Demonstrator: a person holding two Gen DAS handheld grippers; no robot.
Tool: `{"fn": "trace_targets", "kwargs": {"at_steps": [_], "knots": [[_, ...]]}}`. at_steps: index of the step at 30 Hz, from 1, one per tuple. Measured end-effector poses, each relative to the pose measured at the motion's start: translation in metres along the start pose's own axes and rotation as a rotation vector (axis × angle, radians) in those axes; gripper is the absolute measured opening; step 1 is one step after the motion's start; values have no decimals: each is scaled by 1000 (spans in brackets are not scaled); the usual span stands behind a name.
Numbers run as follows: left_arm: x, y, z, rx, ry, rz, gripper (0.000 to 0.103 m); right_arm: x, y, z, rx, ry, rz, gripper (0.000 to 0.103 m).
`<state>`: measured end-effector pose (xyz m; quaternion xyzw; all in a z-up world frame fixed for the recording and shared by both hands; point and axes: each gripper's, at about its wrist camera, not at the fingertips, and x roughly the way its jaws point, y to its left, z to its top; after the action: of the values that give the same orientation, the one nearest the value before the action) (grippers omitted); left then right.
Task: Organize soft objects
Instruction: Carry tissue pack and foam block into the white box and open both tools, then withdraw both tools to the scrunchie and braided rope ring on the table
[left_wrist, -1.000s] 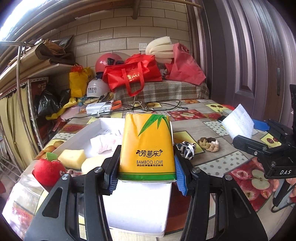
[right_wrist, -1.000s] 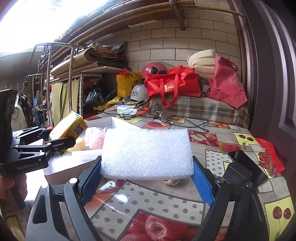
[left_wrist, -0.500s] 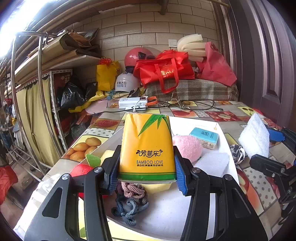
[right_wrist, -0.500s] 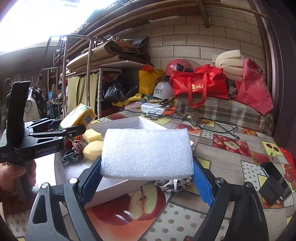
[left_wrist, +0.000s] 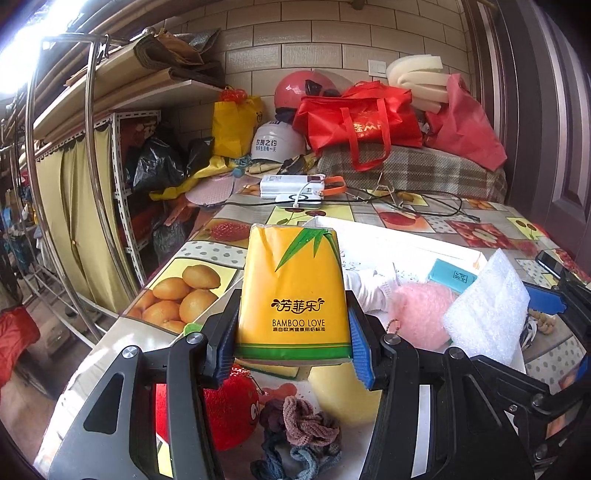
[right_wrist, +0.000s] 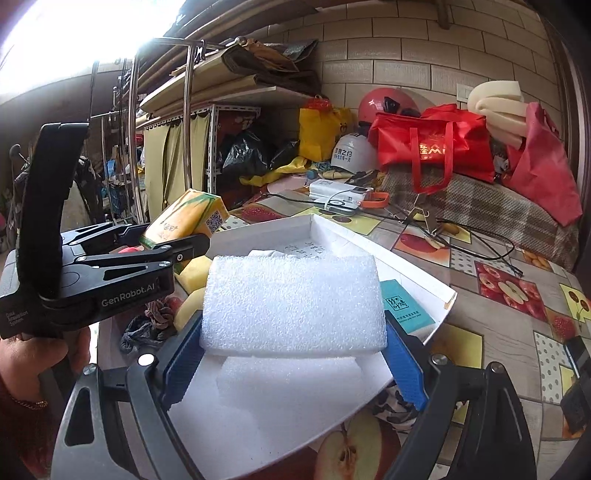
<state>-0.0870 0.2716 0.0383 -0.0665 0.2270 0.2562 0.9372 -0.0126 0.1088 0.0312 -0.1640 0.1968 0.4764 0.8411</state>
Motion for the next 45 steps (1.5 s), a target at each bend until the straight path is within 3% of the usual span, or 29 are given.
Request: {"fn": "trace_targets", "kwargs": {"at_steps": [4, 5, 6, 8, 19, 26, 30, 34, 37, 41, 44, 45], "knots": [[3, 0, 1, -9, 14, 24, 57, 16, 1, 2, 4, 70, 17, 91], [2, 1, 1, -14, 12, 38, 74, 16, 0, 2, 9, 74, 14, 94], [1, 2, 1, -19, 8, 47, 93, 14, -2, 1, 15, 67, 14, 103], [-4, 4, 0, -27, -16, 58, 103, 10, -3, 1, 24, 44, 15, 103], [-11, 6, -1, -36, -51, 75, 103, -4, -11, 1, 76, -34, -1, 103], [-33, -2, -5, -13, -144, 62, 103, -28, -38, -12, 104, -56, -62, 103], [-46, -22, -11, 29, -141, -27, 103, -48, -76, -26, 124, -32, -135, 103], [-66, -58, -20, 95, -131, -155, 103, -56, -117, -38, 161, 58, -172, 103], [-86, -93, -30, 162, -99, -326, 103, -55, -133, -46, 124, 123, -207, 103], [-93, -147, -39, 249, 44, -579, 103, -45, -149, -55, 162, 209, -186, 103], [-78, -179, -42, 270, 181, -662, 103, -25, -150, -59, 163, 315, -171, 101], [-71, -187, -42, 268, 220, -666, 103, -19, -149, -60, 157, 343, -170, 95]]}}
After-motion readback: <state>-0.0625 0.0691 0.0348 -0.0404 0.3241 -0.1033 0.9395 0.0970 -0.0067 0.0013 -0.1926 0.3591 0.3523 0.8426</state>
